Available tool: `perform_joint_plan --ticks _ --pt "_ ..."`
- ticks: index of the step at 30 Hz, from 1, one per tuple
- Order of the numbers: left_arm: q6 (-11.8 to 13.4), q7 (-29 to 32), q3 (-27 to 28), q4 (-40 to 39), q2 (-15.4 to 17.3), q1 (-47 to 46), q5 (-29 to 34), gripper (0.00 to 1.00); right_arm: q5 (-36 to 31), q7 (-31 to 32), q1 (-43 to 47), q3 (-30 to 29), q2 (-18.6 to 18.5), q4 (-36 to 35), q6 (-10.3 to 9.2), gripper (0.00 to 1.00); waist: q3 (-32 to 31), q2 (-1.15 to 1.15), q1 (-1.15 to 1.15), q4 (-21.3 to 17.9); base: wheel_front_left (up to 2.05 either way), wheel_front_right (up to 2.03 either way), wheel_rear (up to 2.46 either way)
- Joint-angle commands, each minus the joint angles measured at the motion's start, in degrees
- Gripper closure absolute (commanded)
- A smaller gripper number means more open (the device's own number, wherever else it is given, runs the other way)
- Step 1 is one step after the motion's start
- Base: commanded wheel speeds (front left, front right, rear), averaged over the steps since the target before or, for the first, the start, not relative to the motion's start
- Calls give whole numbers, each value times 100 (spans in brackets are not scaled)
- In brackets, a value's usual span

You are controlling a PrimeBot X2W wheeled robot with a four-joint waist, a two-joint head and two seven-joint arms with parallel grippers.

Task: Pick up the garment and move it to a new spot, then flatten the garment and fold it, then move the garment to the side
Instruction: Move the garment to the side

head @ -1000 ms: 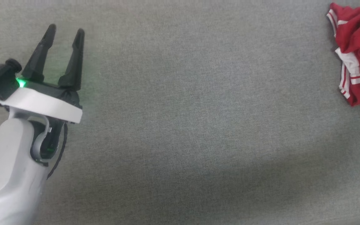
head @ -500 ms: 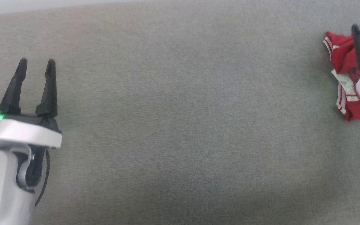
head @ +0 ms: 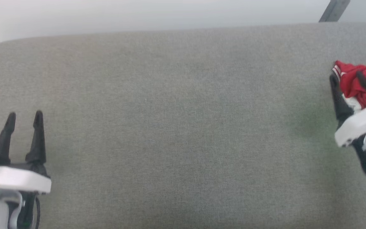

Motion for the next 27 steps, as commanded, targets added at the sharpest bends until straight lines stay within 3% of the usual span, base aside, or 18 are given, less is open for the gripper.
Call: perform_joint_plan --ticks 1,11,27 --pt "-10 -22 78 -15 -45 183 30 0 -67 -78 237 -62 77 -66 -11 0 -151 0 0 48 0 0 0" --pt "-10 -22 340 -83 -234 766 101 0 -280 -235 1269 -400 536 -494 -11 0 -553 0 0 79 0 0 0" --pt "-10 -22 437 -190 -389 1231 188 0 -464 -85 2185 -729 931 -1246 -11 0 -875 0 0 116 0 0 0"
